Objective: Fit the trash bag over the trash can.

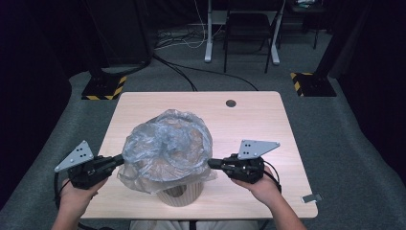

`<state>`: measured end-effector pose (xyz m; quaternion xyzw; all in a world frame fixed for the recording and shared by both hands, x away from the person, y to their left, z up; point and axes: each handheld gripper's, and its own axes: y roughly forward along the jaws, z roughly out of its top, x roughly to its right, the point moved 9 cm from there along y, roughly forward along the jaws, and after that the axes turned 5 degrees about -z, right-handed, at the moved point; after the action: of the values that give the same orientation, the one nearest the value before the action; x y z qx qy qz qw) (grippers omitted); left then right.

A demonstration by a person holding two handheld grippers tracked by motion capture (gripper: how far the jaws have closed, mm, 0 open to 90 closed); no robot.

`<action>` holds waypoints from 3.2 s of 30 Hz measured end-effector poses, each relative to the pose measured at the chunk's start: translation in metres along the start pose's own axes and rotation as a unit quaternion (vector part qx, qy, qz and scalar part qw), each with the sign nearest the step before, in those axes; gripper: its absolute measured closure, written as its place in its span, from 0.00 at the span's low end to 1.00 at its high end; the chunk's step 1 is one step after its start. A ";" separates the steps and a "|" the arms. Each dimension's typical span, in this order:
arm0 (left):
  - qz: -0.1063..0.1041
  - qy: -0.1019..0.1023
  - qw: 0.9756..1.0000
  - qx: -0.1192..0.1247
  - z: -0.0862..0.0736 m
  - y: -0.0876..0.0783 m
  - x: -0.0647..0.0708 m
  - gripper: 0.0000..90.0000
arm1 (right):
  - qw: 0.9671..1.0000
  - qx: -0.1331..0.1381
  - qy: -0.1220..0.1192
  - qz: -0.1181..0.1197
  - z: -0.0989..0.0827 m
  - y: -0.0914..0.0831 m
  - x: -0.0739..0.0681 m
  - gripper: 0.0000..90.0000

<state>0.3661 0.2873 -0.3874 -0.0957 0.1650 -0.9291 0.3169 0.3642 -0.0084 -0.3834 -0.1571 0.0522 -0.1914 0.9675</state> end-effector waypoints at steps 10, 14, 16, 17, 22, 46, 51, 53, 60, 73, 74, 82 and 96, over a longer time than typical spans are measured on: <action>0.004 -0.013 1.000 -0.015 -0.017 0.000 -0.005 0.99 | 0.999 -0.031 0.007 0.008 -0.023 0.004 -0.001 1.00; 0.005 -0.018 1.000 -0.021 -0.025 0.000 -0.005 0.99 | 0.999 -0.041 0.008 0.006 -0.030 0.004 -0.001 1.00; 0.005 -0.020 1.000 -0.020 -0.026 0.000 -0.006 0.99 | 0.999 -0.040 0.011 0.005 -0.031 0.004 -0.001 0.98; 0.004 -0.020 1.000 -0.018 -0.026 -0.001 -0.006 0.99 | 0.999 -0.040 0.012 0.003 -0.031 0.003 0.000 0.93; 0.016 -0.014 1.000 0.003 -0.016 -0.012 -0.008 0.74 | 1.000 -0.019 0.016 -0.019 -0.021 -0.011 0.008 0.71; 0.033 -0.013 0.999 0.017 0.004 0.001 -0.013 0.51 | 0.999 -0.006 0.020 -0.040 -0.014 -0.005 0.016 0.62; 0.029 -0.012 0.999 0.014 0.001 0.007 -0.012 0.52 | 0.999 -0.013 0.024 -0.033 -0.022 0.011 0.013 0.62; 0.027 -0.013 0.999 0.015 0.000 0.009 -0.012 0.52 | 0.999 -0.012 0.024 -0.032 -0.022 0.015 0.013 0.61; 0.026 -0.018 0.999 0.019 -0.005 0.013 -0.013 0.52 | 0.999 -0.006 0.029 -0.032 -0.023 0.017 0.014 0.60; 0.022 -0.027 0.999 0.001 -0.022 0.018 -0.019 0.50 | 0.998 -0.017 0.041 -0.046 -0.040 0.018 0.021 0.54; 0.023 -0.028 0.999 0.002 -0.023 0.018 -0.019 0.49 | 0.998 -0.020 0.042 -0.051 -0.043 0.018 0.023 0.53; 0.036 -0.036 0.999 0.010 -0.025 0.003 -0.025 0.43 | 0.996 -0.010 0.053 -0.068 -0.050 -0.001 0.031 0.50; 0.026 -0.032 0.998 0.050 0.004 -0.028 -0.020 0.35 | 0.996 0.032 0.050 -0.069 -0.031 -0.032 0.029 0.46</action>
<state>0.3669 0.3195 -0.3748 -0.1056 0.1102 -0.9242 0.3502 0.3744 -0.0562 -0.4031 -0.1198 0.0830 -0.2671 0.9526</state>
